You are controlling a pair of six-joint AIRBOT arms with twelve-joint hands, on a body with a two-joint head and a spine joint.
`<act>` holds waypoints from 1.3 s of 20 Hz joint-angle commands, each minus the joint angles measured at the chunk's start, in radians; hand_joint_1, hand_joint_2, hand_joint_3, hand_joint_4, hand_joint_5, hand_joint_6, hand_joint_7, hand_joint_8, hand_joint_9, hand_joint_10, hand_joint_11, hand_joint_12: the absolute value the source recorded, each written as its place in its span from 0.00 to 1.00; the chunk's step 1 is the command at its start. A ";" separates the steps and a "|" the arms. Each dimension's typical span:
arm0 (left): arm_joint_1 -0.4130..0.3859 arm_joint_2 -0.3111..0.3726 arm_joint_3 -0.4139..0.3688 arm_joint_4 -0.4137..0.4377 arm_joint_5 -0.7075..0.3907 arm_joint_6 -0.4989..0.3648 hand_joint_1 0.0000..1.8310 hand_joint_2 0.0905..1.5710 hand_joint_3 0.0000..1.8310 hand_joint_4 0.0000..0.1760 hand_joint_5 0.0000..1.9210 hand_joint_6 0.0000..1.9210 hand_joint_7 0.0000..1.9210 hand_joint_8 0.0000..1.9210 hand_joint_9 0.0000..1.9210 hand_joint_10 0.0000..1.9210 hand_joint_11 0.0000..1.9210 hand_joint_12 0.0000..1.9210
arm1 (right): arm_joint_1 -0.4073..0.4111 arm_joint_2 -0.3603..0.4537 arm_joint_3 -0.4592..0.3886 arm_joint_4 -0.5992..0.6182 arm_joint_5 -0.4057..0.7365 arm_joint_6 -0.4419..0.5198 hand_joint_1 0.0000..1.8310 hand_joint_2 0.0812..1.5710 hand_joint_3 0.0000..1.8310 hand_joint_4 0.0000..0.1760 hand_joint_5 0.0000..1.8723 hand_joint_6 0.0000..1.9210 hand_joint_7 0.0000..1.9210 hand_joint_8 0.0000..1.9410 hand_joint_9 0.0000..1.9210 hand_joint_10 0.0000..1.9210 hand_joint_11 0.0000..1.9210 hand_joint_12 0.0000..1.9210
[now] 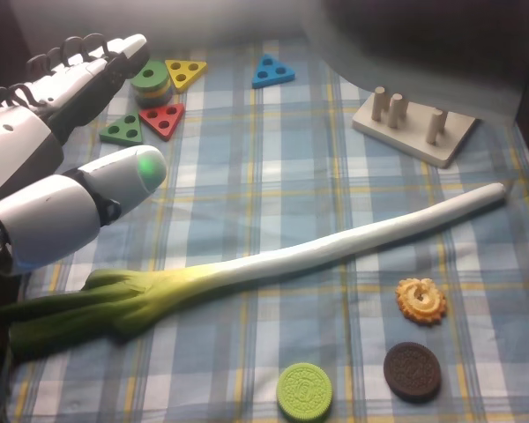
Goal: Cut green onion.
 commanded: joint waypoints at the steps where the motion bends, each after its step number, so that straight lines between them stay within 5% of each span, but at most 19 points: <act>1: -0.007 0.004 0.000 0.022 -0.121 -0.005 0.00 0.86 0.00 0.00 0.00 0.00 0.00 0.00 0.00 0.00 0.00 0.00 | 0.013 0.007 0.000 0.002 0.083 -0.004 0.12 0.95 0.00 1.00 0.49 1.00 0.63 1.00 0.70 1.00 0.71 1.00; 10: -0.006 0.001 -0.001 0.023 -0.121 -0.006 0.00 0.87 0.00 0.00 0.00 0.00 0.00 0.00 0.00 0.00 0.00 0.00 | 0.013 0.007 -0.025 -0.012 0.078 -0.004 0.03 0.93 0.00 0.99 0.62 1.00 0.72 1.00 0.77 1.00 0.75 1.00; 18: -0.006 -0.005 0.002 0.023 -0.119 -0.006 0.00 0.87 0.00 0.00 0.00 0.00 0.00 0.00 0.00 0.00 0.00 0.00 | 0.020 0.007 -0.028 -0.111 0.015 -0.004 0.13 0.95 0.00 1.00 0.58 1.00 0.67 1.00 0.74 1.00 0.76 1.00; 26: -0.006 -0.011 0.005 0.026 -0.119 -0.006 0.00 0.87 0.00 0.00 0.00 0.00 0.00 0.00 0.00 0.00 0.00 0.00 | 0.073 0.006 0.007 -0.140 -0.050 -0.004 0.08 0.94 0.00 1.00 0.58 1.00 0.68 1.00 0.74 1.00 0.73 1.00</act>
